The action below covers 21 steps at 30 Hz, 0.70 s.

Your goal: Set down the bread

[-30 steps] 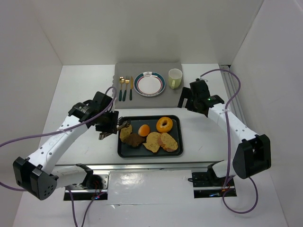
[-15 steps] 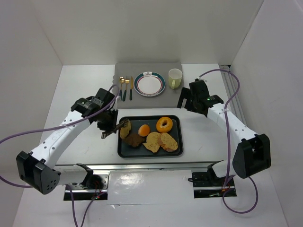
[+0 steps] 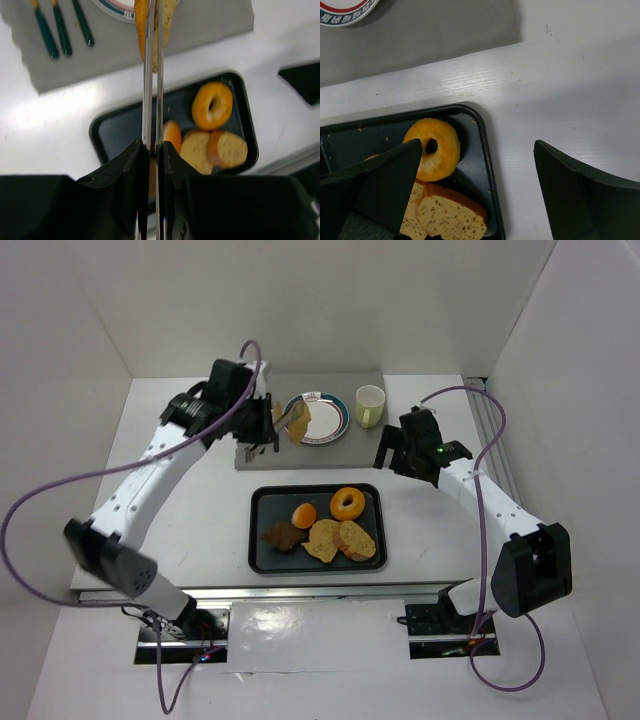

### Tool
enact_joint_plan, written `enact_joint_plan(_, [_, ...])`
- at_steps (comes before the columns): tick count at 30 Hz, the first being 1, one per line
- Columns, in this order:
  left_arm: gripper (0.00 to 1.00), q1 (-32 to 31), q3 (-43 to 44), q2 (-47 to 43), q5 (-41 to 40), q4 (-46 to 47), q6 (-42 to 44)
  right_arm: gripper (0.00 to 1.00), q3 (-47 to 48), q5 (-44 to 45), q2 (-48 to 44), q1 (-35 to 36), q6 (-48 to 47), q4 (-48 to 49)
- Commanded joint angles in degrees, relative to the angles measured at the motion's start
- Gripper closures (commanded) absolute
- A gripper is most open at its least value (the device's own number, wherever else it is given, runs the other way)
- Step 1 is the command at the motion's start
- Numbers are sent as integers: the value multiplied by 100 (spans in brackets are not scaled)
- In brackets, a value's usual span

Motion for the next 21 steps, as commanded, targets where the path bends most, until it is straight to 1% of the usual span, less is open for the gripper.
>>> enact_joint_plan(1, [93,54,944,1275,40,946,-9,0,133,-36,-170,59,-109,261])
enact_joint_plan(4, [93,115,1658,2113,-13,947,53,0,133,-36,-232,59,-109,191])
enact_joint_plan(5, [93,167,2087,2595,-100,947,105,0,133,34,-232,59,-109,138])
enact_joint_plan(6, [93,168,2308,2826,-32,947,106,0,133,34,-232,59,-109,138])
enact_joint_plan(7, [93,220,2728,3045,21,895,106,0,133,34,-232,59,-57,138])
enact_joint_plan(8, [93,221,2872,3239,22,894,166,0,133,34,-232,59,-56,138])
enact_joint_plan(10, [91,282,3214,3714,276,894,167,0,133,34,-285,59,-56,138])
enact_joint_plan(12, [87,335,3286,3969,390,894,167,0,133,34,-232,-1,-56,138])
enact_joint_plan(15, [76,387,3348,4269,689,956,114,0,185,34,-118,-2,-56,138])
enact_joint_plan(16, [64,388,3348,4321,742,956,114,0,185,34,-118,-2,-56,86])
enact_joint_plan(20, [47,388,3348,4323,795,956,114,0,238,96,-65,-2,-56,85])
enact_joint_plan(21, [38,388,3296,4322,795,956,114,0,238,96,-65,-2,-56,85])
